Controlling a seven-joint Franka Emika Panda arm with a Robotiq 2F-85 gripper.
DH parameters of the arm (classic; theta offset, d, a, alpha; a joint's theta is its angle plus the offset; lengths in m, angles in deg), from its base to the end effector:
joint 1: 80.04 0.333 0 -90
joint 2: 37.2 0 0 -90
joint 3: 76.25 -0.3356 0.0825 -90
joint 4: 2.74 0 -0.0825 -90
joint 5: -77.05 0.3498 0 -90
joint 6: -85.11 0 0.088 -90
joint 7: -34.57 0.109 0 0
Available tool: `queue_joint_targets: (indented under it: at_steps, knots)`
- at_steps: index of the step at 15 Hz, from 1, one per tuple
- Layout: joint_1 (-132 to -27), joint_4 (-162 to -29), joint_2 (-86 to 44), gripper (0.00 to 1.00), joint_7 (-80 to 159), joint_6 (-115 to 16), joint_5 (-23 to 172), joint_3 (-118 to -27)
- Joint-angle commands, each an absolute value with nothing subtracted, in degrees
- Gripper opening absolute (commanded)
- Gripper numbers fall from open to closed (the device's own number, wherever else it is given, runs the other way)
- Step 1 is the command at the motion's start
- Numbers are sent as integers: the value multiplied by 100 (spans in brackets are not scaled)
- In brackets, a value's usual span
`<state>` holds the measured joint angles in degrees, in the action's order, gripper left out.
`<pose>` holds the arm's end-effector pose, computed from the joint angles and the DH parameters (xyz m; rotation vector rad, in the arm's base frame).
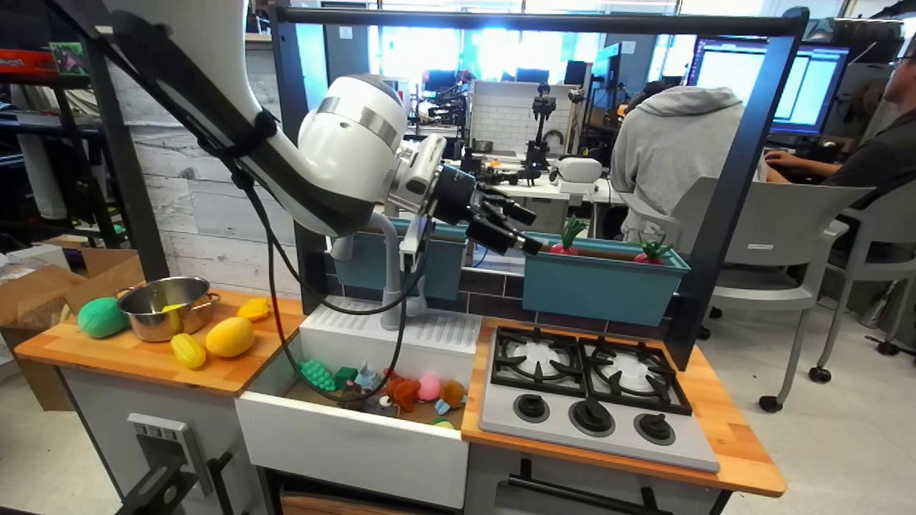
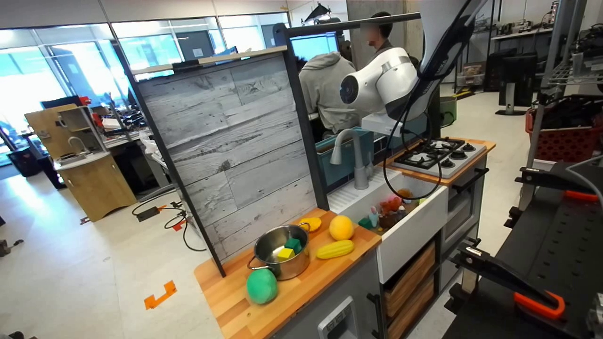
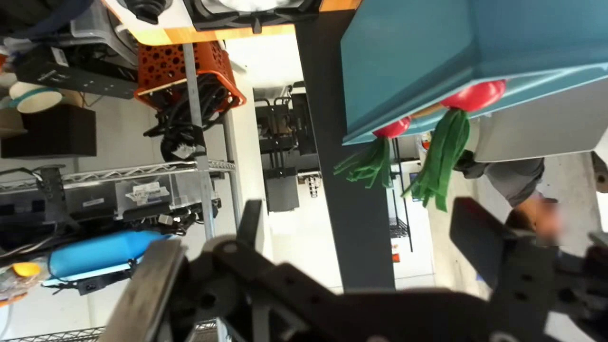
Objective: Move the radish to the green container on the left.
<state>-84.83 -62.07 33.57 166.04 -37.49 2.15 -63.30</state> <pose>0.7372 -0.2075 0.1292 1.4975 -1.4858 1.1904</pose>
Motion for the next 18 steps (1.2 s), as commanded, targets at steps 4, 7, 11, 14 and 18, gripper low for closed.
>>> queue_joint_targets:
  at_steps: [4, 7, 11, 14, 18]
  knots:
    - [-8647, -4118, 4955, 100, 16596, -2259, 322, -5990]
    - [-8833, -3489, 5417, 100, 16499, -1853, 367, -6041]
    - [-9123, -4026, 4904, 100, 16390, -3356, 902, -6423]
    - [-9178, -4133, 4805, 100, 16287, -4334, 1252, -6473]
    - [-9293, -4049, 4822, 100, 15492, -5237, 1729, -6540]
